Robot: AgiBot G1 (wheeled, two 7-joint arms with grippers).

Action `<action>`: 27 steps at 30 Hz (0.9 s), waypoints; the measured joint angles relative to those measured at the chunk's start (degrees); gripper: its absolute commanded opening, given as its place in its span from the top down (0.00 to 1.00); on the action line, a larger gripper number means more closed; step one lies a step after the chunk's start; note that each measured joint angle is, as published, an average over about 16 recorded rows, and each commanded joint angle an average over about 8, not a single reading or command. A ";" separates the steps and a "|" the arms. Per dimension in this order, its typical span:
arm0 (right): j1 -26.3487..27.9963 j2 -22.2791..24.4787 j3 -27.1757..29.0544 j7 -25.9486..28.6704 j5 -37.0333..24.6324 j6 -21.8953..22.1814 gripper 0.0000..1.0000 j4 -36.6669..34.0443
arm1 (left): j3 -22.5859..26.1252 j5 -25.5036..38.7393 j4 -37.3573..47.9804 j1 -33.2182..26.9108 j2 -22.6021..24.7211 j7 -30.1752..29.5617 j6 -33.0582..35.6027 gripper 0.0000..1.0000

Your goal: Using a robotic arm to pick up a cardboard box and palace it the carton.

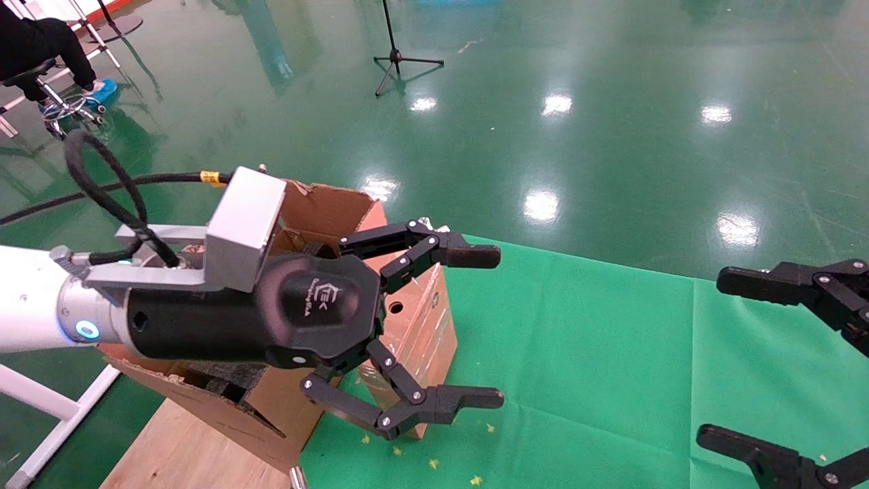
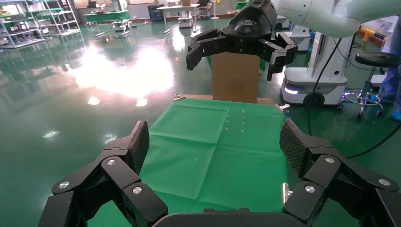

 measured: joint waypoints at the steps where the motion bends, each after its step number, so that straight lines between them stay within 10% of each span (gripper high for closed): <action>1: 0.00 0.00 0.00 0.00 0.00 0.00 0.00 0.00 | 0.00 0.00 0.00 0.00 0.00 0.00 0.00 0.00; 10: 0.00 0.00 0.00 0.00 0.00 0.00 0.02 0.00 | 0.01 0.04 -0.01 0.00 -0.02 0.02 0.00 0.00; 18: 0.00 0.00 0.00 0.00 0.00 0.00 0.93 0.00 | 0.18 1.40 -0.38 -0.34 -0.47 0.10 -0.62 0.00; 27: 0.00 0.00 -0.01 0.00 0.00 0.00 1.00 -0.01 | 0.54 4.60 -1.13 -1.45 -1.54 -0.89 -3.40 0.00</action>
